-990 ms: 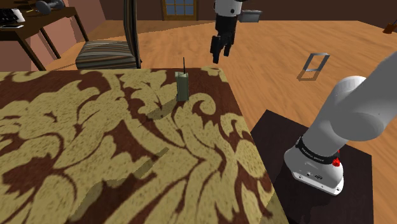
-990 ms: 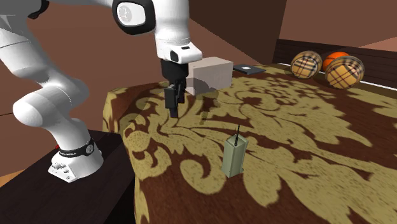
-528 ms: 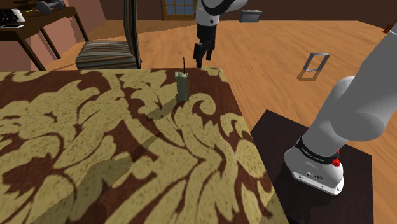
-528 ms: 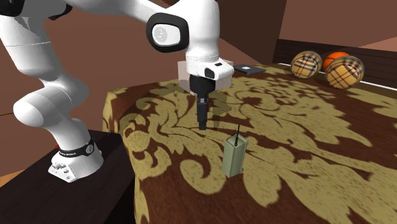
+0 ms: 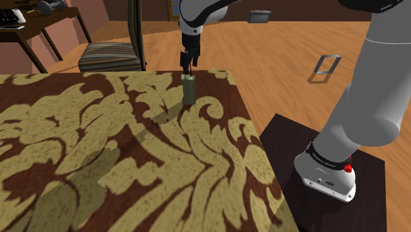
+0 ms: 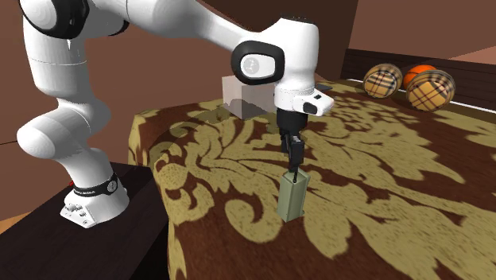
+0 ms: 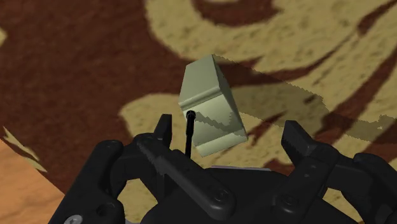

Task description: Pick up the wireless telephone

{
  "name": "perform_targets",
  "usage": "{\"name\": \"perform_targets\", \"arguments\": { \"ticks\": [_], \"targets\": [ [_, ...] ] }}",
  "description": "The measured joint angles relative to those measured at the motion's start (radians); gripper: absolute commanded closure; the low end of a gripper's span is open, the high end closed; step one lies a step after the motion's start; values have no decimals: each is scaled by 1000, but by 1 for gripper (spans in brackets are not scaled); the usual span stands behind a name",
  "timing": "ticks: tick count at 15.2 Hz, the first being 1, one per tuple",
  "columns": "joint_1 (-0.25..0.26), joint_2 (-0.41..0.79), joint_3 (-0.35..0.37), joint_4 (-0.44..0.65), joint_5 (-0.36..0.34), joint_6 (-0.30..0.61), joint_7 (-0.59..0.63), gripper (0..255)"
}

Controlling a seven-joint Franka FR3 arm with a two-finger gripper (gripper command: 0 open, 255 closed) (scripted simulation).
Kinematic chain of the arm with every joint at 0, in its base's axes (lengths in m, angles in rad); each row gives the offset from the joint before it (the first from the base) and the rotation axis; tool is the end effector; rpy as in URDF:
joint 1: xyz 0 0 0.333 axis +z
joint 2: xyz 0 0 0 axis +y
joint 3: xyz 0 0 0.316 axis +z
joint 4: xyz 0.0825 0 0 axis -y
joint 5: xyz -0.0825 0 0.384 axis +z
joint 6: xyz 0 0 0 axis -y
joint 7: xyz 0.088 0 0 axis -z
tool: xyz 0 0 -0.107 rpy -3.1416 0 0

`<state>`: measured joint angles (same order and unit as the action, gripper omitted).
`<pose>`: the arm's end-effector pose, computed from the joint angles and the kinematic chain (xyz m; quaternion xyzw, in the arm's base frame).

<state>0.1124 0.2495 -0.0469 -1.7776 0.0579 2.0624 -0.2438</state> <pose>0.6291 0.0463 0.4201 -0.9895 -0.1417 -0.0195 0.0183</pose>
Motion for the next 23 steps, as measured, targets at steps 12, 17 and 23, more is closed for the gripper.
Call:
{"name": "perform_targets", "arguments": {
  "ticks": [12, 17, 23],
  "targets": [
    [1, 178, 15, 108, 9, 79, -44, 255],
    [2, 179, 15, 108, 9, 83, -43, 255],
    [2, 177, 15, 110, 8, 78, -43, 255]
  ]
}}
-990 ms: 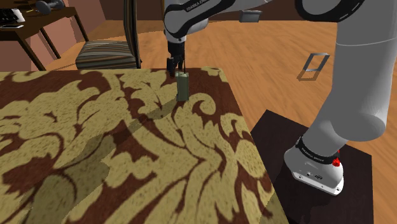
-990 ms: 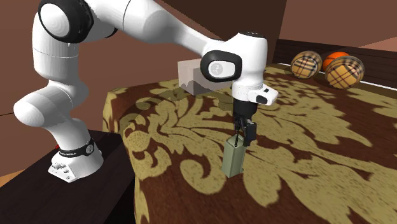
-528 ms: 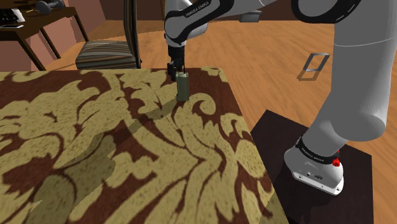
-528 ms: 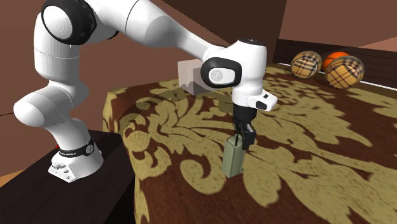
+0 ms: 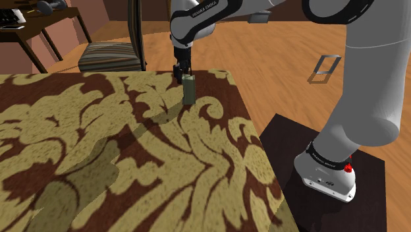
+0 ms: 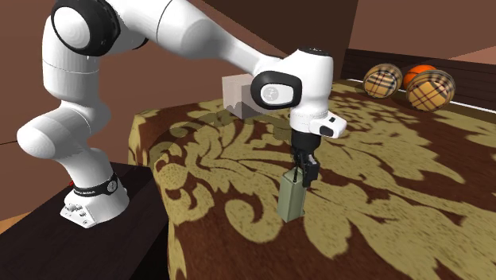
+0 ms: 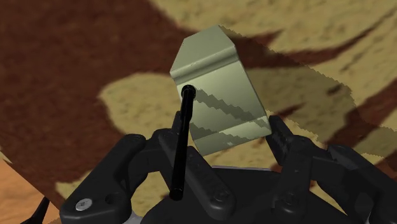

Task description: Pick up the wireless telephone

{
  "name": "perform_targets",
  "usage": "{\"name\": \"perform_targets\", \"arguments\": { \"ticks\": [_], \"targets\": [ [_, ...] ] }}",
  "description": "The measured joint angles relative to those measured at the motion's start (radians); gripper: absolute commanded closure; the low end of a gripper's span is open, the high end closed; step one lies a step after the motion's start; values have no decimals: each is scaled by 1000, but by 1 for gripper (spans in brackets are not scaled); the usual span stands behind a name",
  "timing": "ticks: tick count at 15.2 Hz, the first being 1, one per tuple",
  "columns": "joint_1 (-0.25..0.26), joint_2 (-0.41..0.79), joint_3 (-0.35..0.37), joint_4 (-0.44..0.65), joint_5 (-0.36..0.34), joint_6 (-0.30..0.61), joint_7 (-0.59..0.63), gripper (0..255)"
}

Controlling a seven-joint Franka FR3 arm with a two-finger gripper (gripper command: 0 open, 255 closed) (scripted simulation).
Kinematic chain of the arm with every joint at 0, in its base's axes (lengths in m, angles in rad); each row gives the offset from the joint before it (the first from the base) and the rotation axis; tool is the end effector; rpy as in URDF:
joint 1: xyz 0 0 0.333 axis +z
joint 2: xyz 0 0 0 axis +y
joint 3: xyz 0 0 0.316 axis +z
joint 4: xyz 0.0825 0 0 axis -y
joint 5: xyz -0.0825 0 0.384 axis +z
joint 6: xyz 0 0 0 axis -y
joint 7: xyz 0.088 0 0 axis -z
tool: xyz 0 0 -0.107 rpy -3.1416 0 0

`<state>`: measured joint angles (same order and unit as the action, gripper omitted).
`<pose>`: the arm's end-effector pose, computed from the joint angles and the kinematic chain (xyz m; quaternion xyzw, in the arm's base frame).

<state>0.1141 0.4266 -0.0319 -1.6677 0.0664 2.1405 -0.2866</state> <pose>0.6699 0.0604 0.3634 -0.9853 -0.1678 -0.0254 0.0193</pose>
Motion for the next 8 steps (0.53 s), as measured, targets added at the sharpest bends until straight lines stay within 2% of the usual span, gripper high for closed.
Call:
{"name": "perform_targets", "arguments": {
  "ticks": [8],
  "targets": [
    [0, -36, -1, 50, -4, -87, 5, 255]
  ]
}}
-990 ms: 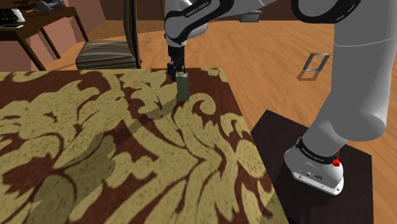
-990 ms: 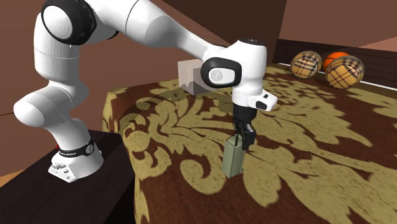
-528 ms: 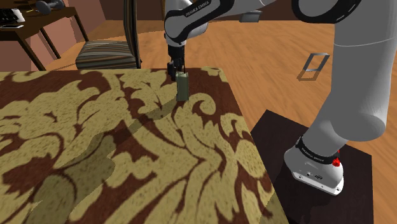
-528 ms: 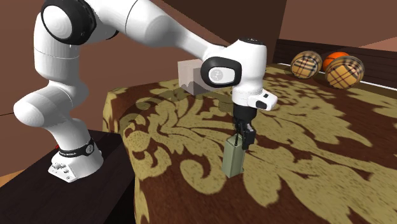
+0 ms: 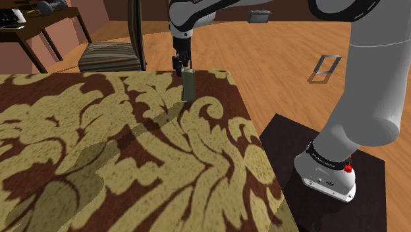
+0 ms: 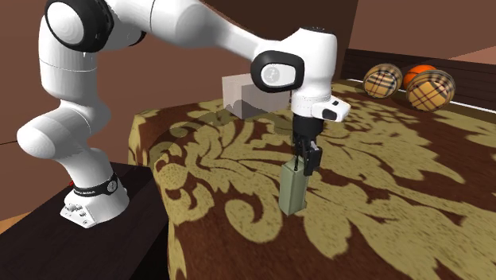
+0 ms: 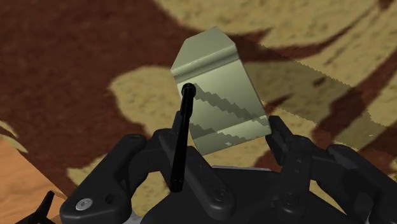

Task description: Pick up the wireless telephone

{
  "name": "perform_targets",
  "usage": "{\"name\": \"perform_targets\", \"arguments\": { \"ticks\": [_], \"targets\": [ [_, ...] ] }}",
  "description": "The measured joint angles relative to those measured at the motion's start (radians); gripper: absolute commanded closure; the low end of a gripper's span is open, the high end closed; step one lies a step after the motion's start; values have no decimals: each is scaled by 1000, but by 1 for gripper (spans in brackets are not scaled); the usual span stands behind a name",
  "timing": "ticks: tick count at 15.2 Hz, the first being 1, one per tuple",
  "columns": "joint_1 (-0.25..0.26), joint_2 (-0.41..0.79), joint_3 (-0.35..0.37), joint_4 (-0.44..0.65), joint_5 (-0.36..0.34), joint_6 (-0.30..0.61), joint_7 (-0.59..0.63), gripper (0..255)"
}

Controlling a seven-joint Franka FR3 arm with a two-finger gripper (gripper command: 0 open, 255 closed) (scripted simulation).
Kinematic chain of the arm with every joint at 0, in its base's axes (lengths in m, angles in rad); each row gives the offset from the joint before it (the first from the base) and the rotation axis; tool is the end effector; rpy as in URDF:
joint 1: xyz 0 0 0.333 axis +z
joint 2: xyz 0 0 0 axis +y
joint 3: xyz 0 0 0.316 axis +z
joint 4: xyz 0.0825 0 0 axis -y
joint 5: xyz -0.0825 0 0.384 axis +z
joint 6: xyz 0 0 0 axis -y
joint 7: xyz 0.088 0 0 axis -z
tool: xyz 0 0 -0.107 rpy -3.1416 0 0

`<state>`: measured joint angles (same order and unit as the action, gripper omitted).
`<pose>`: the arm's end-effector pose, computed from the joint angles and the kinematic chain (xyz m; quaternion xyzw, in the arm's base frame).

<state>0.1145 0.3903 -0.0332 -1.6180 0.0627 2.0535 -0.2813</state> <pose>0.6694 0.0605 0.4031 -0.9853 -0.1679 -0.0248 0.0194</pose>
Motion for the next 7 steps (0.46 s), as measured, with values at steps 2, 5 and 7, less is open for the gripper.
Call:
{"name": "perform_targets", "arguments": {
  "ticks": [2, 5, 7],
  "targets": [
    [-1, -5, -1, 16, -1, -21, 0, 255],
    [0, -17, -1, 40, -2, -56, 3, 255],
    [-1, -21, -1, 54, -2, -75, 3, 255]
  ]
}}
